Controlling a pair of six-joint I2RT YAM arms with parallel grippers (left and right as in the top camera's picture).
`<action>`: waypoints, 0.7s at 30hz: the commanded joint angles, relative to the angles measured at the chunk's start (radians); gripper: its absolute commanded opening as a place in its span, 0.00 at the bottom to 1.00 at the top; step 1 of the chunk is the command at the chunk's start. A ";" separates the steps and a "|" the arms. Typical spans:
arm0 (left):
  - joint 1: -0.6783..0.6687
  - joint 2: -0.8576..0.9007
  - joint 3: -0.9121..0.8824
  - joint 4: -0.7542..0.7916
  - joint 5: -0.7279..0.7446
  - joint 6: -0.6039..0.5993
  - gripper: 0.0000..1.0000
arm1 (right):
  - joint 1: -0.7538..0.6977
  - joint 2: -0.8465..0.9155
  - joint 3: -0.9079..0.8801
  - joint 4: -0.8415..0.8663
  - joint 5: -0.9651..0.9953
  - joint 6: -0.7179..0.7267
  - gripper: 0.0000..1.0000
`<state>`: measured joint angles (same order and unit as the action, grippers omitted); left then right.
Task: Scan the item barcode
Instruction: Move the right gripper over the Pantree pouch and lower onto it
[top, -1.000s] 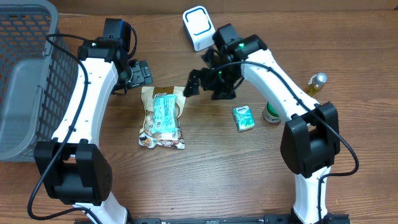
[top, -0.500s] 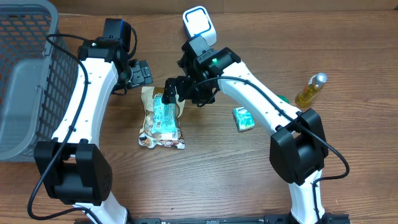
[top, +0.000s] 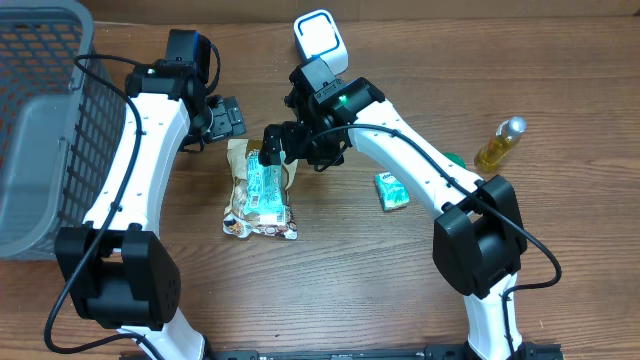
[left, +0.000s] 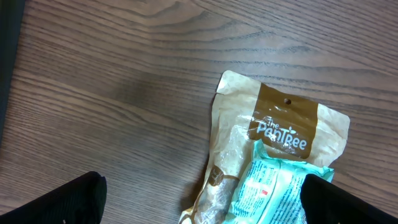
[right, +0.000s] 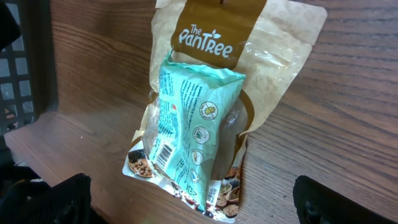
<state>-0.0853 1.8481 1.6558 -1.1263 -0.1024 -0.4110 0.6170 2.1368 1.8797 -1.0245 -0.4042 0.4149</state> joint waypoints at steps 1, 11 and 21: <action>-0.009 -0.013 0.013 0.002 -0.009 0.015 1.00 | 0.006 -0.008 0.018 0.004 0.030 0.005 0.98; -0.009 -0.013 0.013 0.002 -0.009 0.015 1.00 | 0.011 0.009 -0.019 0.034 0.030 0.005 0.74; -0.009 -0.014 0.013 0.002 -0.009 0.015 1.00 | 0.057 0.019 -0.029 0.090 0.031 0.009 0.60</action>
<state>-0.0853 1.8481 1.6558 -1.1263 -0.1024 -0.4110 0.6537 2.1426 1.8568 -0.9516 -0.3840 0.4194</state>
